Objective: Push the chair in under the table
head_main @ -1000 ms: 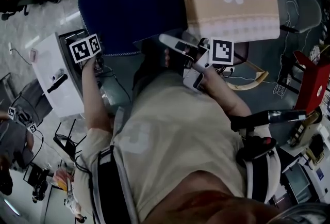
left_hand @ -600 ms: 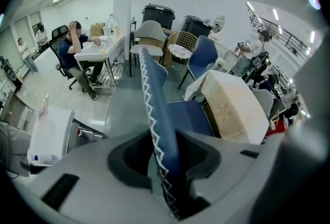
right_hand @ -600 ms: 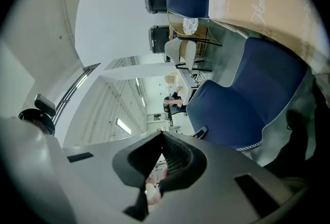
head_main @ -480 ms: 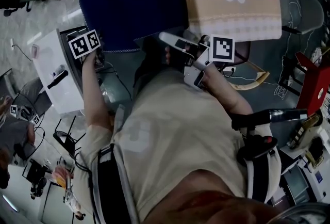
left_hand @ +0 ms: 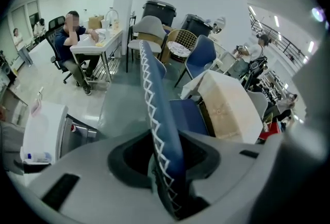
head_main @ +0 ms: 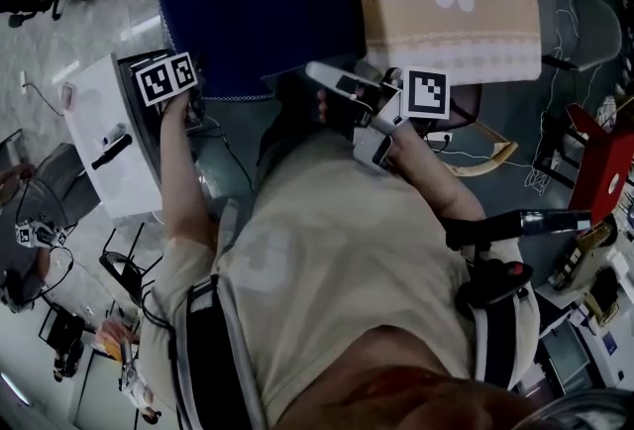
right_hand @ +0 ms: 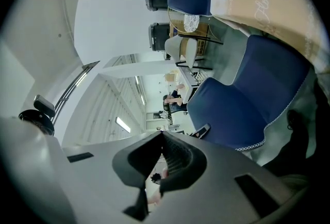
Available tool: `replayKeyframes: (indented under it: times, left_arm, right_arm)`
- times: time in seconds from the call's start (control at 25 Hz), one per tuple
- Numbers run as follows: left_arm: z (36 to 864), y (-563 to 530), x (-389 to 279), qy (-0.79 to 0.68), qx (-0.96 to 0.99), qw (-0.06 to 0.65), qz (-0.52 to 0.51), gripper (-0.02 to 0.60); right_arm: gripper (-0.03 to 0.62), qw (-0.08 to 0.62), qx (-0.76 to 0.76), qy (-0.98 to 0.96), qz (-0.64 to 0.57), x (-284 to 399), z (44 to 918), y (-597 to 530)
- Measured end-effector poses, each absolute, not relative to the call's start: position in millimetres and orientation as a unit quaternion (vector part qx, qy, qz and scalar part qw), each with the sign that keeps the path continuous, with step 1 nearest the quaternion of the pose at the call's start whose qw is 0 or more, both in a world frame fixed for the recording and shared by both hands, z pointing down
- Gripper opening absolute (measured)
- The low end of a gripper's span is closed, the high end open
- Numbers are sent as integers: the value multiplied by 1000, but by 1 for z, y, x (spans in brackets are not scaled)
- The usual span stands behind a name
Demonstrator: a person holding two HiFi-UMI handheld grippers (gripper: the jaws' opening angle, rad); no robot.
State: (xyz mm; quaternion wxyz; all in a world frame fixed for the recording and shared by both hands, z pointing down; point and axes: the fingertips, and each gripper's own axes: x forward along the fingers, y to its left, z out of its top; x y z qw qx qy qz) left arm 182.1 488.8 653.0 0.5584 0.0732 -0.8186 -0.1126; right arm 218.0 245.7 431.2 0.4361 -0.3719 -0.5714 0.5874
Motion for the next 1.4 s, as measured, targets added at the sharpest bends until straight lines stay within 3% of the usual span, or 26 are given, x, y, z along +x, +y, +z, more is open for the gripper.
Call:
replayKeyframes:
  times: [1.4]
  left_arm:
    - [657, 474, 177, -808, 137, 573, 24, 123]
  right_arm:
    - [11, 442, -358, -571, 592, 218, 439, 245]
